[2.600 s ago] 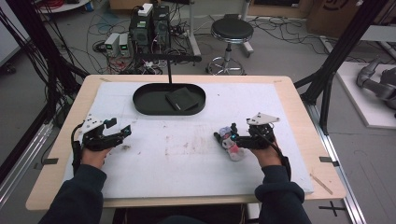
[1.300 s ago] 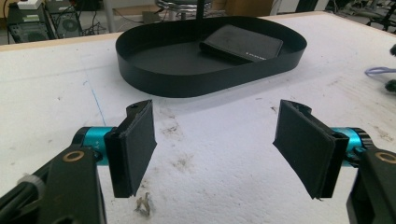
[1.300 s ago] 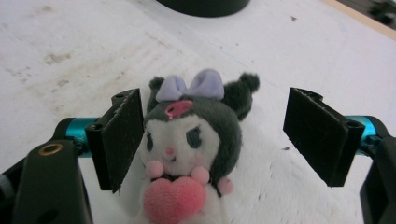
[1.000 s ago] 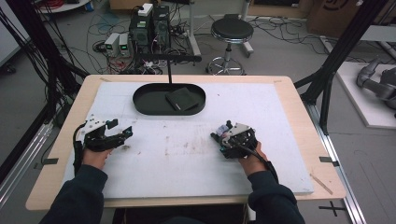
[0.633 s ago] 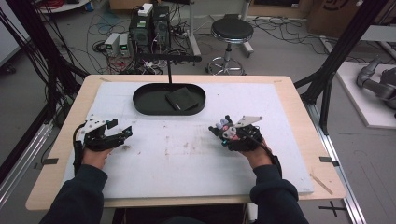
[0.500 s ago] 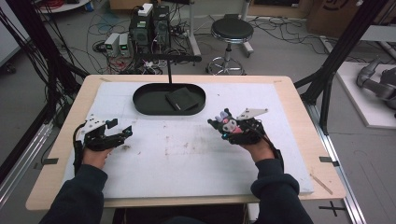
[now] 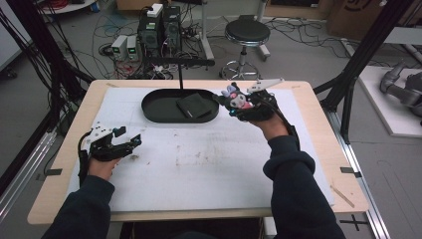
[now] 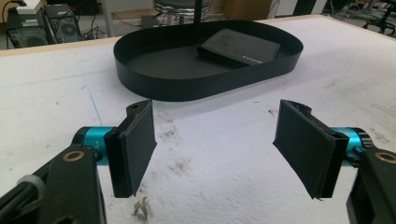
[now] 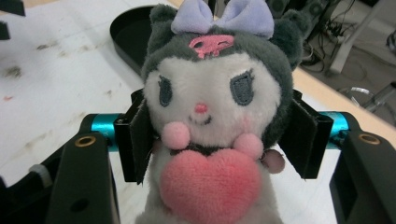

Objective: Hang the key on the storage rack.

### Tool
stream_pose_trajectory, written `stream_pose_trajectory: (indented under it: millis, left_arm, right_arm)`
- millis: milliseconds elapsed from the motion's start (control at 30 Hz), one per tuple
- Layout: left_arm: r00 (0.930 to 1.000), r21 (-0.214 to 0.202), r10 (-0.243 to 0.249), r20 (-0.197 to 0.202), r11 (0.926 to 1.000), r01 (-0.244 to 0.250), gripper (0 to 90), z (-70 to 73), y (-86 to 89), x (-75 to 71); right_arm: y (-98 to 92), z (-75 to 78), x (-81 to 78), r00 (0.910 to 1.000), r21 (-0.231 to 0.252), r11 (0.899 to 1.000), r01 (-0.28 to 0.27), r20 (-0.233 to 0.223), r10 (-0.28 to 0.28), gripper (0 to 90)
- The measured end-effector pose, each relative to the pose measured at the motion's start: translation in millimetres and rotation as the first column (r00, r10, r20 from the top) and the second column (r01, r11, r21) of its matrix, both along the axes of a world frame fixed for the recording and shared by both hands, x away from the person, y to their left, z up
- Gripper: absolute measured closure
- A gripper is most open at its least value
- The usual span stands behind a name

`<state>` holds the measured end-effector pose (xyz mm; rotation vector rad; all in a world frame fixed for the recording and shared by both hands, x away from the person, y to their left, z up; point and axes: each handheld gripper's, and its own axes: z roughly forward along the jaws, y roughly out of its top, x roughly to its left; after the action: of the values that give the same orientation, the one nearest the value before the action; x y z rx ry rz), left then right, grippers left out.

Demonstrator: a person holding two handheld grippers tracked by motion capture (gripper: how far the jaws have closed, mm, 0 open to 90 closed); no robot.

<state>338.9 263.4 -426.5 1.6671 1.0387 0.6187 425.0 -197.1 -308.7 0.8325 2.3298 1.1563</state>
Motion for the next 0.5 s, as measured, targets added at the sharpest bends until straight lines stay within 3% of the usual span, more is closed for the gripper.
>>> stream_pose_trajectory:
  millis: [33, 100, 267, 300, 367, 500]
  left_arm:
    - [1.0000, 0.000, -0.001, 0.000, 1.0000, 0.001, 28.7, 0.0, 0.0, 0.0]
    - [1.0000, -0.001, -0.002, 0.002, 1.0000, 0.002, 28.7, 0.1, 0.1, -0.2]
    - [1.0000, -0.002, -0.006, 0.006, 1.0000, 0.006, 28.7, 0.5, 0.3, -0.5]
    - [1.0000, -0.001, -0.006, 0.006, 1.0000, 0.006, 28.7, 0.4, 0.2, -0.4]
    - [1.0000, -0.002, -0.007, 0.005, 1.0000, 0.007, 28.7, 0.4, -0.2, -0.5]
    - [0.9999, -0.003, -0.009, 0.010, 1.0000, 0.009, 28.7, 0.3, 0.0, -0.4]
  right_arm:
    - [6.3, 3.3, 9.6, 1.0000, 0.016, 1.000, -0.009, -0.003, 0.009, 35.0]
    - [10.3, 5.4, 14.1, 1.0000, 0.008, 1.000, -0.004, -0.003, 0.005, 35.0]
    - [28.5, 16.0, 35.6, 0.9991, 0.013, 1.000, -0.014, 0.041, 0.013, 35.0]
    - [33.8, 18.3, 40.1, 0.9995, 0.020, 1.000, -0.011, 0.028, 0.011, 35.0]
    - [41.1, 20.9, 48.2, 0.9995, -0.013, 1.000, -0.015, 0.029, 0.015, 35.0]
    - [54.7, 26.5, 64.6, 0.9997, -0.012, 1.000, -0.005, 0.024, 0.006, 35.0]
